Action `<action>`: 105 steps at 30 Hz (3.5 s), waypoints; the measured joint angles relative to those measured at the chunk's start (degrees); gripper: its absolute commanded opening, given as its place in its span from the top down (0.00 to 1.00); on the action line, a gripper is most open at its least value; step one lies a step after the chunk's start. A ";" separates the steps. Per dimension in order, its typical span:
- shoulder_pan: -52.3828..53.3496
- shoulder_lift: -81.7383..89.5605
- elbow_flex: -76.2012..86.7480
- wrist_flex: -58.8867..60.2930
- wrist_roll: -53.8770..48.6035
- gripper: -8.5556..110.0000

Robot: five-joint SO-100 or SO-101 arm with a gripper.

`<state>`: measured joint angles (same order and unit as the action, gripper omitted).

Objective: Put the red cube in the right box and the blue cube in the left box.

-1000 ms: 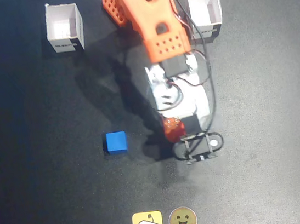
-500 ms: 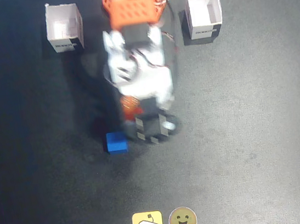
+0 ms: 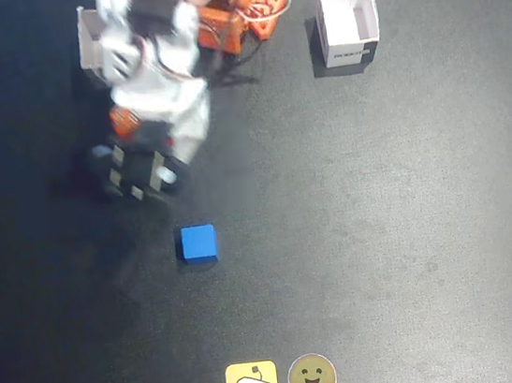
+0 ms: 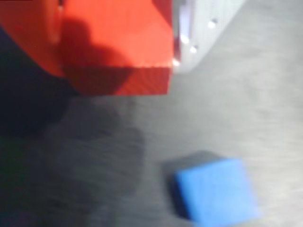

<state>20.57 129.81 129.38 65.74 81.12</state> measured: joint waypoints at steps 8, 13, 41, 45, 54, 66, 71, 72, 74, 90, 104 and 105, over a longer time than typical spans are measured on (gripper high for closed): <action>6.50 2.55 0.00 3.69 -3.78 0.85; 12.92 3.60 0.00 5.36 -5.80 0.85; 44.38 13.62 5.98 12.57 -2.81 0.85; 47.29 15.12 7.73 13.45 -2.46 0.85; 52.21 21.62 13.18 13.89 -2.90 0.85; 52.56 23.03 15.29 14.33 0.70 0.82; 51.77 23.03 15.29 14.33 1.58 0.79; 51.33 22.94 15.29 14.24 1.58 0.78; 50.80 22.94 15.82 13.80 1.41 0.75; 49.31 23.03 16.52 9.93 -0.44 0.89; 33.75 18.37 12.30 6.59 -1.49 0.93; 32.52 18.63 12.30 6.86 -0.88 0.93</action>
<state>53.09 148.45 141.68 72.60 80.24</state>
